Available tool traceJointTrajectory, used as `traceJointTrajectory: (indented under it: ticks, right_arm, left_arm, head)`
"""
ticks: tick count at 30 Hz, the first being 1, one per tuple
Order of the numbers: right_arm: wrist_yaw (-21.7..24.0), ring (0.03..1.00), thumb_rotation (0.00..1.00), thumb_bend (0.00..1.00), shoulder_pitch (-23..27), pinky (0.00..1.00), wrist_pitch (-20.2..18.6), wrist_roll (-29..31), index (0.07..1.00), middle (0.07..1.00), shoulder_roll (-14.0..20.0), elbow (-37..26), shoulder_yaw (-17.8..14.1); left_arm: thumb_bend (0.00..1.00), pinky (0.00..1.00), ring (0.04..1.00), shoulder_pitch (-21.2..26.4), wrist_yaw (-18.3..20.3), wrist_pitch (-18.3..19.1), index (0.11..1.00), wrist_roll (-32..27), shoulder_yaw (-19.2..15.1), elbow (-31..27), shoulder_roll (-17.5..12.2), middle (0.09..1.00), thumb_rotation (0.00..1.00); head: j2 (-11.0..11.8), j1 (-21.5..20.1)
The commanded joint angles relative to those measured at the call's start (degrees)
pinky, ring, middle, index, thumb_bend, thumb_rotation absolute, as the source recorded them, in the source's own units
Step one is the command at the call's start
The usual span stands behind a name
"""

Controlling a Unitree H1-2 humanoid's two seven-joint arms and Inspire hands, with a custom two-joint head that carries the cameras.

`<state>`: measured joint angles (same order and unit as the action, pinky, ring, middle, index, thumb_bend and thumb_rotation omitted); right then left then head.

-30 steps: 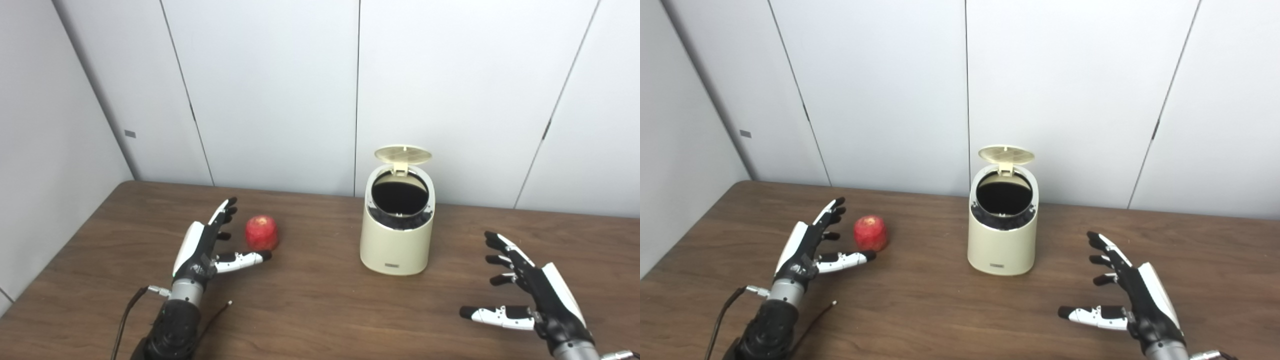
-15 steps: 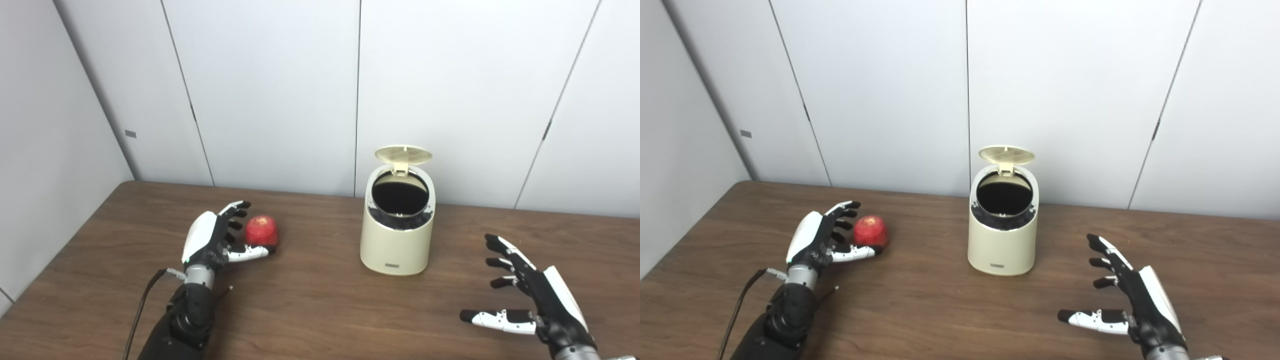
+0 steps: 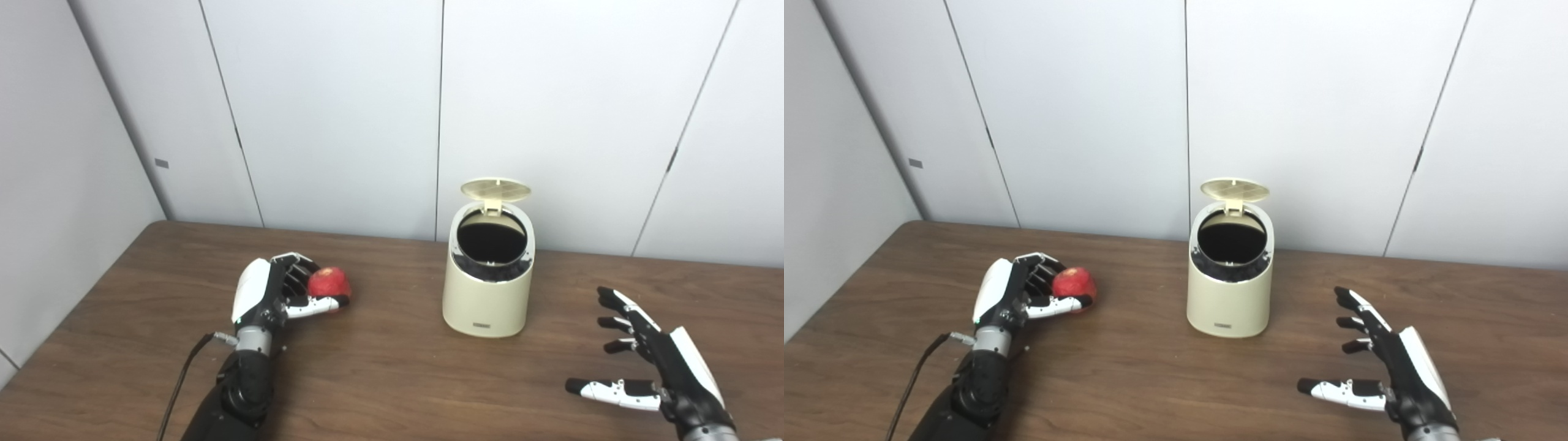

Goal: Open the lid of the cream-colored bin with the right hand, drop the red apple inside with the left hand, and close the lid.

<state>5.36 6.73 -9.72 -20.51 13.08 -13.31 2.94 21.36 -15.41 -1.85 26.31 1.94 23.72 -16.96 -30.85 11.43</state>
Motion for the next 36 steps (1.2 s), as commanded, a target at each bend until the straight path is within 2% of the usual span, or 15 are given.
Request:
traceJointTrajectory:
  ticks: [1,7,10,12,16,23,28,32,36]
  right_arm:
    - [-0.34,0.801,0.16,0.71,1.07,0.63,0.63,0.24,0.888,0.889,0.51,-1.94,-0.52]
    - [-0.29,0.803,0.14,0.71,1.23,0.62,-0.08,-0.01,0.887,0.889,0.22,-2.02,-0.15]
    - [-0.46,0.801,0.16,0.71,1.27,0.62,-0.9,-0.57,0.884,0.889,0.02,-2.03,0.08]
    - [-0.63,0.798,0.17,0.72,1.39,0.62,-0.94,-0.7,0.884,0.888,-0.14,-1.66,0.2]
    - [-0.63,0.791,0.17,0.72,1.78,0.6,-1.38,-1.4,0.881,0.885,-0.24,-1.34,0.49]
    - [-1.49,0.788,0.15,0.72,2.49,0.6,-1.27,-2.21,0.879,0.873,-1.07,0.17,0.71]
    - [-1.72,0.788,0.19,0.72,2.64,0.58,-0.64,-2.59,0.888,0.879,-1.36,1.1,1.1]
    - [-2.25,0.776,0.16,0.72,2.76,0.59,0.48,-2.42,0.881,0.871,-1.94,1.73,1.37]
    - [-2.44,0.758,0.17,0.72,2.98,0.6,0.91,-2.65,0.881,0.854,-2.27,1.83,1.73]
  left_arm:
    - [0.53,0.39,0.444,1.07,0.57,-0.82,0.484,-0.01,0.7,-0.6,-0.29,0.478,0.0]
    - [0.53,0.38,0.434,0.64,-1.77,-2.35,0.489,0.4,0.25,-2.41,-0.01,0.469,0.0]
    - [0.53,0.37,0.425,0.28,-3.01,-5.69,0.489,-0.74,-0.55,-4.09,0.52,0.47,0.0]
    - [0.53,0.36,0.425,-0.01,-3.59,-6.96,0.489,-0.84,-1.0,-6.58,1.13,0.47,0.0]
    - [0.52,0.35,0.418,0.24,-4.71,-8.89,0.499,-0.43,-1.57,-10.69,2.38,0.452,0.0]
    - [0.53,0.37,0.431,2.24,-3.18,-9.49,0.5,-0.15,-1.3,-16.69,4.11,0.453,0.0]
    - [0.53,0.32,0.406,4.34,-1.24,-8.46,0.494,-0.07,-0.66,-19.09,5.47,0.461,0.0]
    - [0.53,0.31,0.404,6.66,0.7,-7.73,0.486,0.58,0.53,-21.57,6.61,0.474,0.0]
    - [0.53,0.28,0.392,8.35,1.4,-7.95,0.483,1.11,1.48,-21.57,7.76,0.478,0.0]
  head:
    - [-0.04,0.03]
    - [0.1,-0.13]
    - [0.1,-0.13]
    - [0.08,-1.59]
    - [-0.11,-2.01]
    - [0.62,-4.48]
    - [1.22,-6.24]
    - [1.44,-7.36]
    - [1.73,-8.74]
